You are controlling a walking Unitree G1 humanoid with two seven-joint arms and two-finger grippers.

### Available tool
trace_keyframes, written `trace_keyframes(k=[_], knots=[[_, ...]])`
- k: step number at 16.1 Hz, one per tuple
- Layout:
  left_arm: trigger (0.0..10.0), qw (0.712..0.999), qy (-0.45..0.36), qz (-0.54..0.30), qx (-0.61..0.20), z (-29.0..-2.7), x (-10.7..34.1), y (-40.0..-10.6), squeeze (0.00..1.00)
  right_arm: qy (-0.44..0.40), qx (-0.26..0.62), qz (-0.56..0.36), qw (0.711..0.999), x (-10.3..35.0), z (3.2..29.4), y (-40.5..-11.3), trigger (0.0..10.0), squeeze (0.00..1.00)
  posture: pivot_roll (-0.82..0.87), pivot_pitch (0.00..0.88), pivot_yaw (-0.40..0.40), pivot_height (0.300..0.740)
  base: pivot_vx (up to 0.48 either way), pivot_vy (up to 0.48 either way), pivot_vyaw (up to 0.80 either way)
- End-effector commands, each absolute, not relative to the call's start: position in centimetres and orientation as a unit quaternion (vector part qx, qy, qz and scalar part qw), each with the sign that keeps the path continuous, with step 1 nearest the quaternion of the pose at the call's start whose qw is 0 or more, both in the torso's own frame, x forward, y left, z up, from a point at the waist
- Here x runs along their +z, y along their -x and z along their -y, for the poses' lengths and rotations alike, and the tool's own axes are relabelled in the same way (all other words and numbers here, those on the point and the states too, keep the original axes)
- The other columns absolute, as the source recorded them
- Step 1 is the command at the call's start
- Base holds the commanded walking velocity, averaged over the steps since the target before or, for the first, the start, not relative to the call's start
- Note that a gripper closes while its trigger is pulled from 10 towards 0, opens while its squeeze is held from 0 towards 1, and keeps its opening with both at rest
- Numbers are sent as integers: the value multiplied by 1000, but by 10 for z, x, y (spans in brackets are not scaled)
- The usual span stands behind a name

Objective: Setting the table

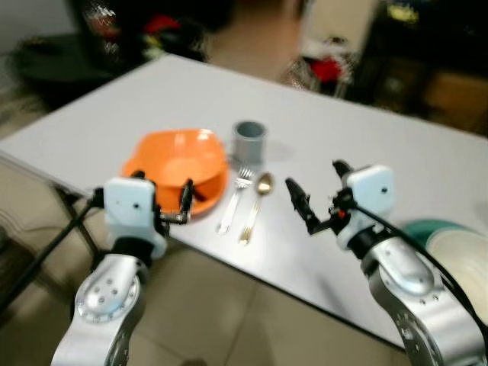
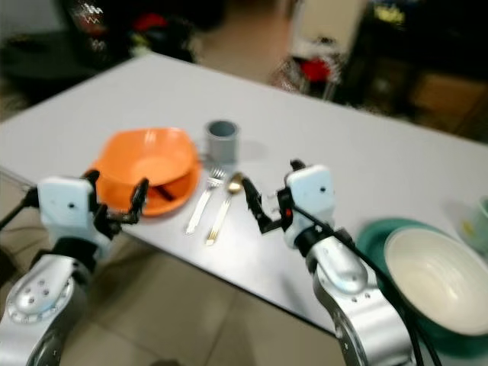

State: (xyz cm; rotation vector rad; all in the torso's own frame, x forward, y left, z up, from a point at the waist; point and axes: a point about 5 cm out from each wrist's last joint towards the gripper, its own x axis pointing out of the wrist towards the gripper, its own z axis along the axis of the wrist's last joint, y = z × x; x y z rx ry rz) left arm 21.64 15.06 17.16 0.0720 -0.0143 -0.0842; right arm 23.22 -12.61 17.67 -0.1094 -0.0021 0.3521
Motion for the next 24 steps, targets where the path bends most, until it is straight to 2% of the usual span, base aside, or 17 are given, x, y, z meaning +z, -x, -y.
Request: trace_keyframes(k=[1,24], knots=[[10000,998,-34,8,-47,-148,173,-214,0,57,170,7,984,178,130,-233,10000,1000,48,0,-17,740,0,247,800],[10000,996,-70,8,-62,-160,177,-215,0,5,142,-8,990,162,125,-236,10000,1000,84,0,-9,740,0,349,800]])
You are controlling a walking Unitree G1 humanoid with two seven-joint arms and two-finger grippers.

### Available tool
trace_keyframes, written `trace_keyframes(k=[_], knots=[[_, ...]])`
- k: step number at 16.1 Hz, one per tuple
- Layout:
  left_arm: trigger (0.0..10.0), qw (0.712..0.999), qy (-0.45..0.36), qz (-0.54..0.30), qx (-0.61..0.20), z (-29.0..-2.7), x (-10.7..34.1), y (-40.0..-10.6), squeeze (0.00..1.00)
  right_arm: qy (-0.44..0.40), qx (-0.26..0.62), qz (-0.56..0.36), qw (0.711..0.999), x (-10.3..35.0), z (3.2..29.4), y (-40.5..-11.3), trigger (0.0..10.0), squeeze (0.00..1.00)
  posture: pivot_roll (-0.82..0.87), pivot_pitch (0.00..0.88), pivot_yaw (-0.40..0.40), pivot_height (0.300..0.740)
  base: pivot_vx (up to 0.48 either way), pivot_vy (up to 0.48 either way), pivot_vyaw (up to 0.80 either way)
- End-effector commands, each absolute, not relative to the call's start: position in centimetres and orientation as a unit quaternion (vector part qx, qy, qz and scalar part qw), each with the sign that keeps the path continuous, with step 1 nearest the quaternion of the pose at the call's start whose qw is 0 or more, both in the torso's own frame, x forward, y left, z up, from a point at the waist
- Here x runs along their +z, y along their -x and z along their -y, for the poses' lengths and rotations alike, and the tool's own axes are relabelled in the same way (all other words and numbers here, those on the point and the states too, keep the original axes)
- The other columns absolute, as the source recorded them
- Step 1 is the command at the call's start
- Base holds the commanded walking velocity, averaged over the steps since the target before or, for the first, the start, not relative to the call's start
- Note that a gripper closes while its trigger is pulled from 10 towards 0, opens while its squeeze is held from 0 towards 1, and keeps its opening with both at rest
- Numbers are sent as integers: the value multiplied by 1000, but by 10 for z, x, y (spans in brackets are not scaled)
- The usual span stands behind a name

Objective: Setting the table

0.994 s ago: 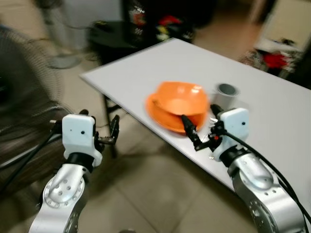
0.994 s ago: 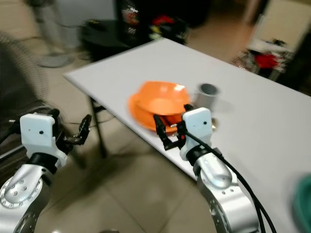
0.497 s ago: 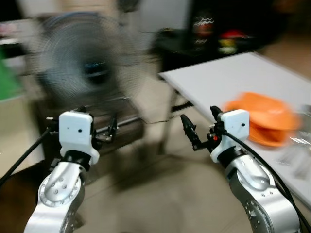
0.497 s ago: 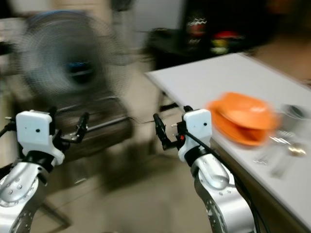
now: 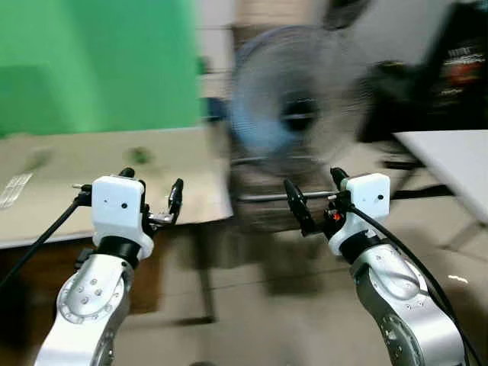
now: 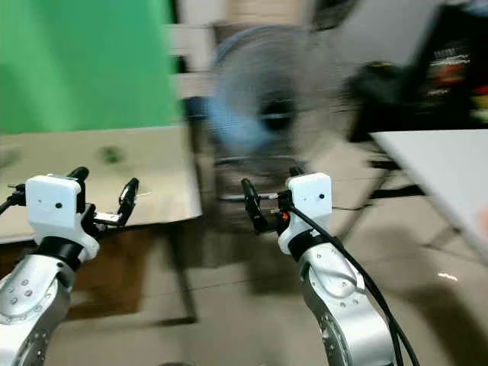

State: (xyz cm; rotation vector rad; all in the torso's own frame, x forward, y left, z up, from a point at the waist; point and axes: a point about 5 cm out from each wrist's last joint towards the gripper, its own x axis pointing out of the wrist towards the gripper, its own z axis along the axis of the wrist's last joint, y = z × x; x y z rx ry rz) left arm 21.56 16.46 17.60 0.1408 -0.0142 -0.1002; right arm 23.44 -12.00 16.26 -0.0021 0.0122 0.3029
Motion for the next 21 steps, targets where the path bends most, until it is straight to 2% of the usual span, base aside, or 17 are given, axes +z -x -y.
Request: trace_keyframes(k=[1,4,15,16,21], knots=[[10000,996,-71,8,-62,-160,177,-215,0,5,142,-8,990,162,125,-236,10000,1000,86,0,-10,740,0,352,800],[10000,994,-87,9,-61,-163,178,-214,0,3,149,-7,989,162,122,-237,10000,1000,95,0,-16,740,0,119,800],[10000,993,-100,14,-60,-163,178,-214,0,5,153,-7,988,161,121,-241,10000,1000,100,0,-22,740,0,-449,800],[10000,994,-98,6,-55,-164,176,-213,0,16,148,-13,989,159,121,-242,10000,1000,100,0,-22,740,0,0,800],[10000,993,-97,-2,-74,-161,171,-212,0,6,127,-54,990,146,126,-242,10000,1000,99,0,-20,740,0,0,0]])
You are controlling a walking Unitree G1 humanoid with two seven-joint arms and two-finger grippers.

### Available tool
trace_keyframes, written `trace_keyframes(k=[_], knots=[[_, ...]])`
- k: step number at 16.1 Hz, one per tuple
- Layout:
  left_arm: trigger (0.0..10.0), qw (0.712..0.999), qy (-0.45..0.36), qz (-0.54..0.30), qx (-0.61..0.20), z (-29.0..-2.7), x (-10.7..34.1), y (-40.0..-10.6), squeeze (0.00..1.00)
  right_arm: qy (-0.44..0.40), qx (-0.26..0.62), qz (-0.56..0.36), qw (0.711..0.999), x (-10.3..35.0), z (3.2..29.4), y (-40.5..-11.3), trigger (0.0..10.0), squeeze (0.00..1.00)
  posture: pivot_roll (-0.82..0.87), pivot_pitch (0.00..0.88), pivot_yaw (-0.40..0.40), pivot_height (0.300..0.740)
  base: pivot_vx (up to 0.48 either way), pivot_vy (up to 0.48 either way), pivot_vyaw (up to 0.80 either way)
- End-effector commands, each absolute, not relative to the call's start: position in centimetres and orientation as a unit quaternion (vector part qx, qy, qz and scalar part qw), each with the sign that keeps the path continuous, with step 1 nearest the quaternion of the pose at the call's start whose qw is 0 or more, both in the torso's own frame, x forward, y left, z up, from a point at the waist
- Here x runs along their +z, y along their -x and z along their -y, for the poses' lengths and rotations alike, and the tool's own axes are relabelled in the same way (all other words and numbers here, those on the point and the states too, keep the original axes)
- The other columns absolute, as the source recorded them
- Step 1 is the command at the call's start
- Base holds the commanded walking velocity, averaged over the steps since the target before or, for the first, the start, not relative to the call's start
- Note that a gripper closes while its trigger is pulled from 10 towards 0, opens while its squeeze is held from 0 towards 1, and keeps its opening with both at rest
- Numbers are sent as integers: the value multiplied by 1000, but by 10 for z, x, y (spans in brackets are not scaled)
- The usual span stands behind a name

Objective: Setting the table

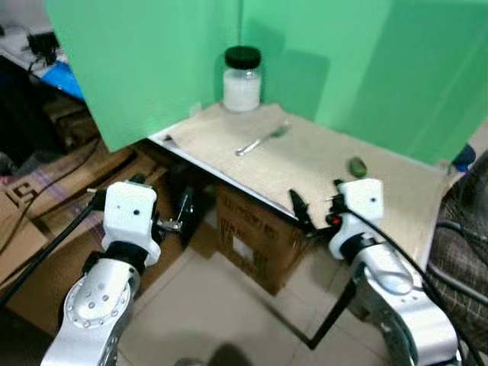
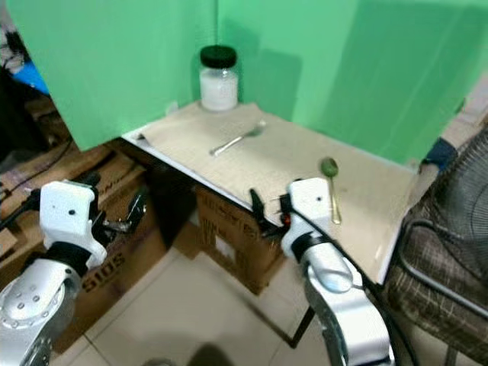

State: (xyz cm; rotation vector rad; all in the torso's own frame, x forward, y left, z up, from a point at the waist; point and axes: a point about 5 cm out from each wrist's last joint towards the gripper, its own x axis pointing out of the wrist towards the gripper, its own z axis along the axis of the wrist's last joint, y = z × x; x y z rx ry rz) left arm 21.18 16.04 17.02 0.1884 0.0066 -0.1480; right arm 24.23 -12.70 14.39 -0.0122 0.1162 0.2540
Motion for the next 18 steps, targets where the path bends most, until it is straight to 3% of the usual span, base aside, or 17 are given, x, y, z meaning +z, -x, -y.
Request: trace_keyframes(k=[1,5,18], knots=[[10000,992,-96,-2,-80,-160,171,-211,0,5,126,-54,991,146,126,-242,10000,1000,99,0,-20,740,0,0,0],[10000,992,-94,-1,-89,-159,171,-210,0,-4,109,-73,991,143,131,-248,10000,1000,102,0,-26,740,317,0,-725],[10000,991,-99,0,-94,-158,171,-210,0,1,157,-82,984,144,123,-263,10000,1000,114,0,-37,740,324,0,0]])
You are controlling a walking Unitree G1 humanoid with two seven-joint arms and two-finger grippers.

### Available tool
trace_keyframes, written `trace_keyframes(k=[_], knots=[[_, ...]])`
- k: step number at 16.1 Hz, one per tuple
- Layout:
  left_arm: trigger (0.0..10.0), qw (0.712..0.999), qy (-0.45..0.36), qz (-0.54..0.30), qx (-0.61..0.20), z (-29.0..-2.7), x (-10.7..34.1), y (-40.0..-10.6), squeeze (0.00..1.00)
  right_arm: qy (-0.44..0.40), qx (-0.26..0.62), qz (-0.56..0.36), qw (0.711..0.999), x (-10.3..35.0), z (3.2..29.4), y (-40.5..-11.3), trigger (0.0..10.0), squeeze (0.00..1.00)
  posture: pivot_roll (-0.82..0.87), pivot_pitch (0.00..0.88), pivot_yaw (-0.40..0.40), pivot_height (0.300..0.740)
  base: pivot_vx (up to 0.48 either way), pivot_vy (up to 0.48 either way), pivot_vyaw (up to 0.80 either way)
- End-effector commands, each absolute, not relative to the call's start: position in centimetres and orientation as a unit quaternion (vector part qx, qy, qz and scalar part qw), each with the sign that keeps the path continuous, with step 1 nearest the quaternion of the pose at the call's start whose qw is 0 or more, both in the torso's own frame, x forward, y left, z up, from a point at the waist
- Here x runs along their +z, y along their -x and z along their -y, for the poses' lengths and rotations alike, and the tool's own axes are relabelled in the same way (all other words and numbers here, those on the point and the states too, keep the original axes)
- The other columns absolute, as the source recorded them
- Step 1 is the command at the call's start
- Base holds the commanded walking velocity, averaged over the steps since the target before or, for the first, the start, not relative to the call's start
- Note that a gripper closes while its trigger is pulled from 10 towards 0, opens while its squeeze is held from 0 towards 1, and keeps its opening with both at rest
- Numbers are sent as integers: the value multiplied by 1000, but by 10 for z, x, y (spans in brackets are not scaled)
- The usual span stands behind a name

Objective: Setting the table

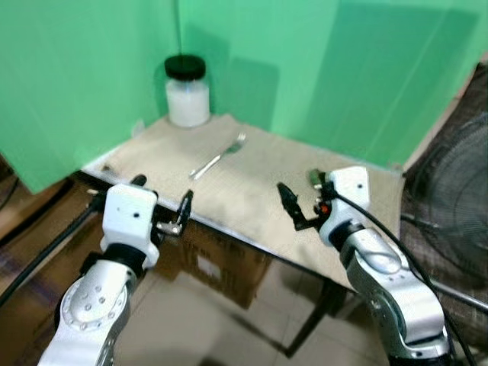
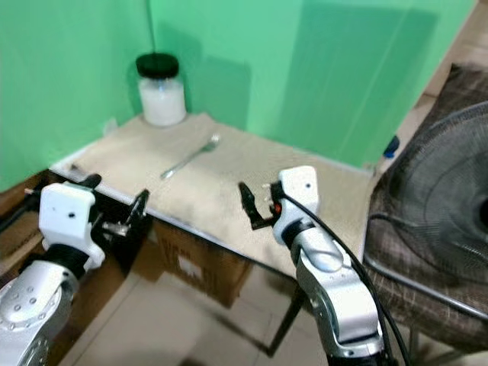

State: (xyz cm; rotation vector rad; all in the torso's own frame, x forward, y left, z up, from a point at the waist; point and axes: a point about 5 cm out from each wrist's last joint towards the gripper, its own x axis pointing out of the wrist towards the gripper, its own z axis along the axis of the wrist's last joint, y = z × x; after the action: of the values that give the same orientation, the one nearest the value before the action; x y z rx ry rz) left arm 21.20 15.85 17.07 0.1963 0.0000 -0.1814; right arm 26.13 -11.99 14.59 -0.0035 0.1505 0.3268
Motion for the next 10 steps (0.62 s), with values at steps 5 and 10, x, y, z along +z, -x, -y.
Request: trace_keyframes(k=[5,10], knots=[[10000,991,-97,0,-95,-156,170,-210,0,20,162,-103,981,141,128,-273,10000,1000,109,0,-45,740,295,0,0],[10000,981,-100,-13,-167,-140,162,-214,0,52,97,-151,982,135,158,-293,10000,1000,81,0,-33,740,0,0,0]])
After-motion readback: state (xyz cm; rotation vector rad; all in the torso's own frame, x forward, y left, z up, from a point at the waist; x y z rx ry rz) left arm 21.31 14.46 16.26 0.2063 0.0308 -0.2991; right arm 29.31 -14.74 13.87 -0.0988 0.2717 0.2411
